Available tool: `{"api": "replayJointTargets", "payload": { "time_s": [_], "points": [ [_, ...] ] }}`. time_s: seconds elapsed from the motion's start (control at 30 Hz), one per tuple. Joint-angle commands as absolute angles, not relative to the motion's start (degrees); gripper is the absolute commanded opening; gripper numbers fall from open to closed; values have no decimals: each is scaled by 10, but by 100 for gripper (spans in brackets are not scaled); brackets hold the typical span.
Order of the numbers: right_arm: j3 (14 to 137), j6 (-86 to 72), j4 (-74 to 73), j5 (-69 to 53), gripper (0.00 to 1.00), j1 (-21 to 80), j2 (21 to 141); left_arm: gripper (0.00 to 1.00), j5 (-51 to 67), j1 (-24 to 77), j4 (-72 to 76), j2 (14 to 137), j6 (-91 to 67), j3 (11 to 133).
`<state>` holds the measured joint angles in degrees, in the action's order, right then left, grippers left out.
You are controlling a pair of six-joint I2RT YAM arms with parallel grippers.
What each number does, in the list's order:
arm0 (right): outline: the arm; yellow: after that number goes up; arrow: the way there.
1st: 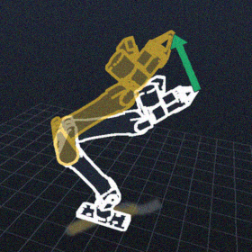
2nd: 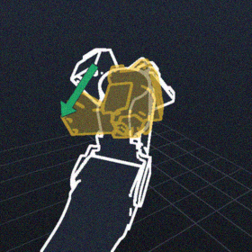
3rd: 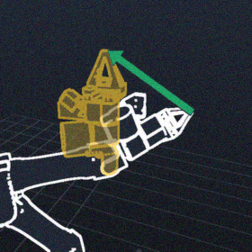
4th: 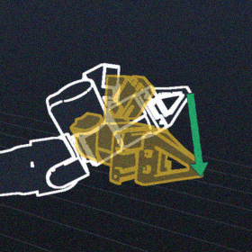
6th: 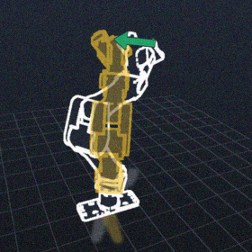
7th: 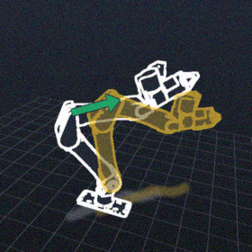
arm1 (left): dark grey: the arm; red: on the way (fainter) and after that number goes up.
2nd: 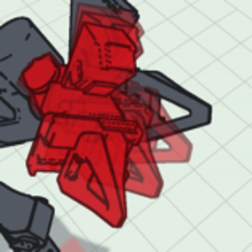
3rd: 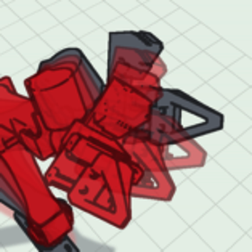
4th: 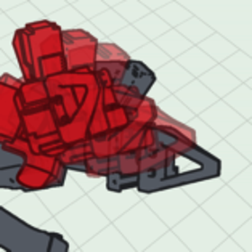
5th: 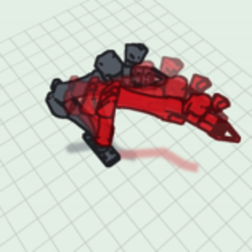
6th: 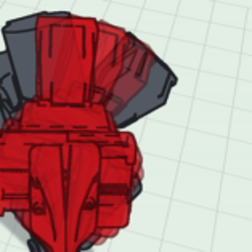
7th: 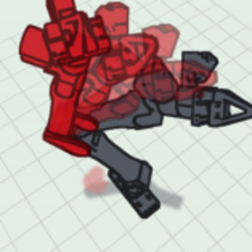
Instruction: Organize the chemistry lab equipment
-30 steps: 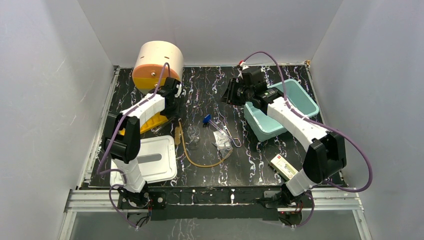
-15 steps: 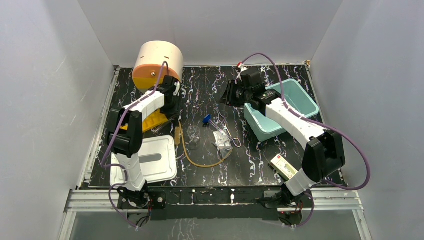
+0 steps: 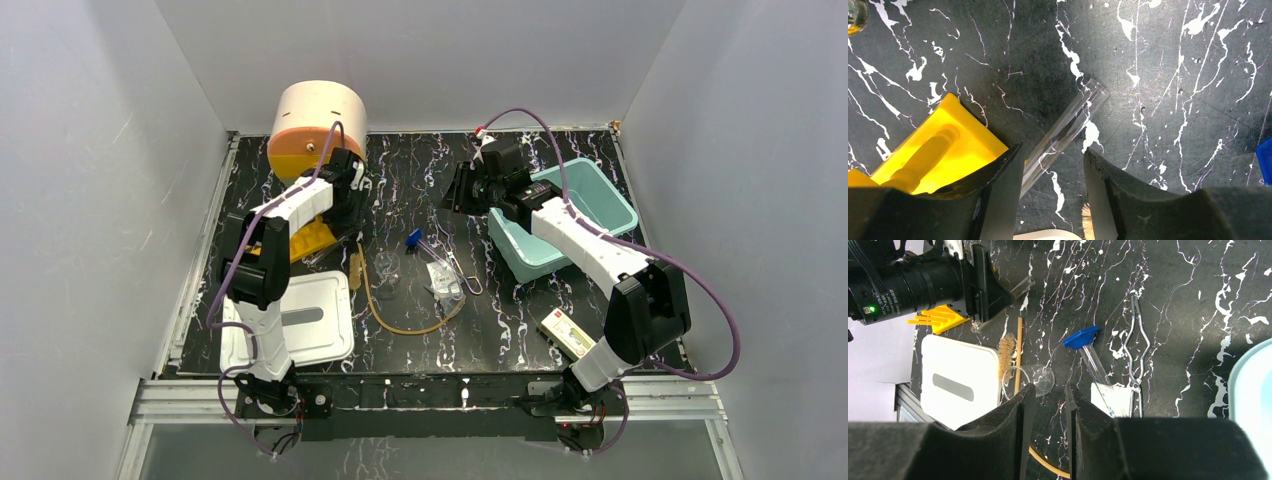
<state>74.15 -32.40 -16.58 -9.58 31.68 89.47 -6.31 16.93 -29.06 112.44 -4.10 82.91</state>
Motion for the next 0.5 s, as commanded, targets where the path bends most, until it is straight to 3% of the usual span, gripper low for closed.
{"api": "replayJointTargets", "payload": {
  "time_s": [0.0,0.47],
  "points": [
    [744,-314,-153,-99,37,318,877,45,-76,169,-300,1116,-36,830],
    [747,-310,-159,-95,38,318,878,44,-92,169,-196,1024,-49,705]
  ]
}}
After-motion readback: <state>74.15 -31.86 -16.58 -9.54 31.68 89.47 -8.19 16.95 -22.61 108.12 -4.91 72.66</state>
